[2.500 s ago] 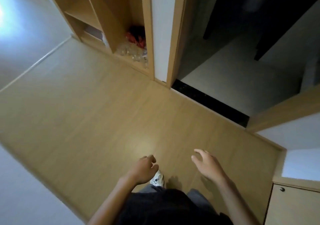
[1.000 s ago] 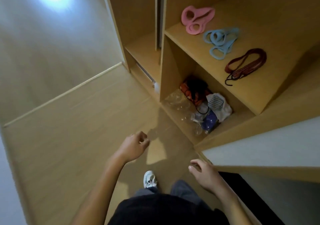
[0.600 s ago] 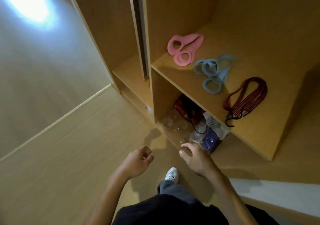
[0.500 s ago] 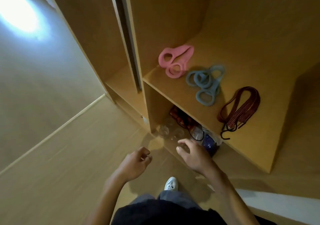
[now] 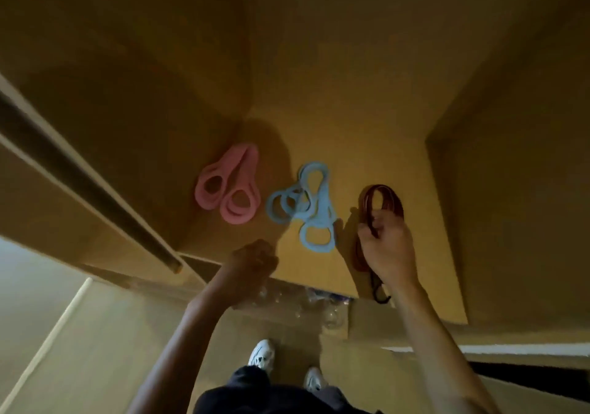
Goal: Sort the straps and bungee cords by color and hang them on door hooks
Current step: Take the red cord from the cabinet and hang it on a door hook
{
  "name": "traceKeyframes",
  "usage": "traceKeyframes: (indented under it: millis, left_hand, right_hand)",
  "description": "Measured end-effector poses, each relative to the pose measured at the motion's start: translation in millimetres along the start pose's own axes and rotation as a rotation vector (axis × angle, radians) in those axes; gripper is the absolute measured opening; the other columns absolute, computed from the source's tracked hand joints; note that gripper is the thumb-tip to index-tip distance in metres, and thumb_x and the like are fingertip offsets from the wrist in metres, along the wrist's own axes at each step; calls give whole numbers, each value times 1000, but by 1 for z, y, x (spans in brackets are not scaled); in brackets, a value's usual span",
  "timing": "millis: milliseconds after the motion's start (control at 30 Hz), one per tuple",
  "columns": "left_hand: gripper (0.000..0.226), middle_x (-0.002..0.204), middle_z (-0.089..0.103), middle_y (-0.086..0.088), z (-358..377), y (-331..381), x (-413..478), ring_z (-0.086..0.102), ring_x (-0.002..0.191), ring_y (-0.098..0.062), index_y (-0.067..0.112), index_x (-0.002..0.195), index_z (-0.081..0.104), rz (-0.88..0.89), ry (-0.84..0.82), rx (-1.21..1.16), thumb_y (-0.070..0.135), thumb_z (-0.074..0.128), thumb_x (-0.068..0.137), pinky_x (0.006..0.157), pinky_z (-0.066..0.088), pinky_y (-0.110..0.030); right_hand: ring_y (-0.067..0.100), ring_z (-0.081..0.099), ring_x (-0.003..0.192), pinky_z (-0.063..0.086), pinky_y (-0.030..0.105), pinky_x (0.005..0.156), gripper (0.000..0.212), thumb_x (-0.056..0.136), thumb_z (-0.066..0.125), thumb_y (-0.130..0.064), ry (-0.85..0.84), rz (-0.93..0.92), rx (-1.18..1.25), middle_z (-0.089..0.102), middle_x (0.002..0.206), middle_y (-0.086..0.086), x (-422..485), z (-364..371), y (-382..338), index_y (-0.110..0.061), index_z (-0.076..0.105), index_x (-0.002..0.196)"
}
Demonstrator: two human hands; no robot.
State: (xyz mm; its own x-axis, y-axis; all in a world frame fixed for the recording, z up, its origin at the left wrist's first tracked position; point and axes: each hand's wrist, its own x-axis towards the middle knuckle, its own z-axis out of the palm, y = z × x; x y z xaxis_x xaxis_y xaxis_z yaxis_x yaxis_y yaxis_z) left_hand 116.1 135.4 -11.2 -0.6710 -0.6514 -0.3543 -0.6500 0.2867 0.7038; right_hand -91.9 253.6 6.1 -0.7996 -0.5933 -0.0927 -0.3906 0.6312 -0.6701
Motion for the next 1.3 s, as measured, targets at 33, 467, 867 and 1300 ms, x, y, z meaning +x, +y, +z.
traceKeyframes:
  millis: [33, 467, 867, 1300]
  left_hand:
    - [30, 104, 64, -3, -3, 3, 15, 61, 100, -24, 13, 101, 62, -1, -26, 48, 36, 50, 84, 81, 43, -29]
    - [14, 82, 54, 1, 0, 35, 92, 51, 79, -13, 13, 105, 54, 166, -216, 105, 22, 49, 96, 58, 32, -18]
    - [5, 95, 61, 4, 11, 27, 97, 58, 94, -14, 23, 96, 56, 221, -307, 47, 19, 54, 92, 79, 40, -23]
    - [21, 97, 61, 0, 170, 146, -1, 59, 96, -21, 15, 108, 59, 496, -666, 235, 23, 55, 90, 90, 46, -30]
  right_hand:
    - [30, 43, 122, 43, 37, 94, 55, 89, 57, -38, 7, 84, -75, 50, 126, 12, 8, 0, 2, -10, 44, 134]
    - [31, 54, 115, 37, 42, 96, 59, 81, 65, -39, 86, 555, -229, 58, 123, 14, 57, 30, 10, -3, 42, 122]
    - [42, 62, 89, 53, 45, 73, 29, 81, 50, -2, 98, 442, 18, 63, 100, 22, 6, 15, 21, -3, 40, 108]
    - [21, 62, 53, 52, 32, 55, 16, 77, 59, -5, 462, 774, 522, 62, 63, 4, -218, -58, 127, -17, 60, 88]
